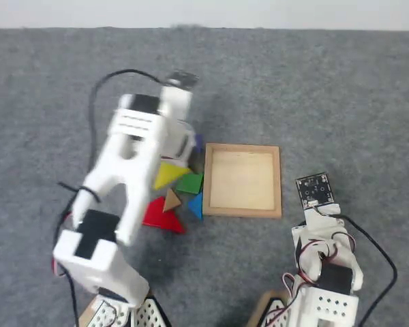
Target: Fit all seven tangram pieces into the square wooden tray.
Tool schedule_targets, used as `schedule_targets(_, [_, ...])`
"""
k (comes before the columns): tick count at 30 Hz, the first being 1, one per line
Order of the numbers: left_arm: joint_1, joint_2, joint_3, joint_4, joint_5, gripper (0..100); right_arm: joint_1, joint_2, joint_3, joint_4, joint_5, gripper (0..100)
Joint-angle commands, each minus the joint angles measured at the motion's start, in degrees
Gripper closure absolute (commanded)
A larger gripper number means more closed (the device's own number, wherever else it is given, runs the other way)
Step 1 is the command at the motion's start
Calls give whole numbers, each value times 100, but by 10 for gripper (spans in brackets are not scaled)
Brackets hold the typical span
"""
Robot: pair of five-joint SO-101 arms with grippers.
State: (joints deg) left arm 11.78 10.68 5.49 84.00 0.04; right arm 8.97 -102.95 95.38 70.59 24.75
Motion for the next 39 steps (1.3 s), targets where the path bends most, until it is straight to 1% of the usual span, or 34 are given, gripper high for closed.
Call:
schedule_targets(1, [914, -422, -101, -193, 747, 816, 57, -84, 105, -31, 88, 990])
schedule_targets(3, [1143, -422, -101, -360, 1020, 816, 57, -84, 105, -31, 88, 990])
schedule_targets(7, [1178, -299, -110, -554, 1495, 818, 57, -84, 105, -40, 88, 990])
schedule_targets(14, [1187, 738, -338, -853, 1952, 816, 57, -84, 105, -40, 88, 990])
schedule_targets(16, [1187, 1020, -602, -791, 2057, 816, 57, -84, 105, -40, 88, 990])
schedule_targets(21, [1178, 1433, -1121, -668, 2611, 814, 57, -84, 105, -40, 88, 990])
schedule_targets(23, [1187, 1477, -1218, -668, 2743, 791, 57, -84, 105, -40, 88, 990])
schedule_targets(28, [1178, 1495, -1253, -668, 2804, 722, 57, -84, 105, -40, 88, 990])
schedule_targets(32, [1178, 1486, -1279, -413, 2804, 710, 57, -84, 105, -40, 88, 990])
schedule_targets(36, [1134, 1495, -1279, -404, 2769, 705, 57, -84, 105, -40, 88, 990])
schedule_targets(39, [1143, 1495, -1279, -422, 2769, 658, 57, -84, 105, -40, 88, 990])
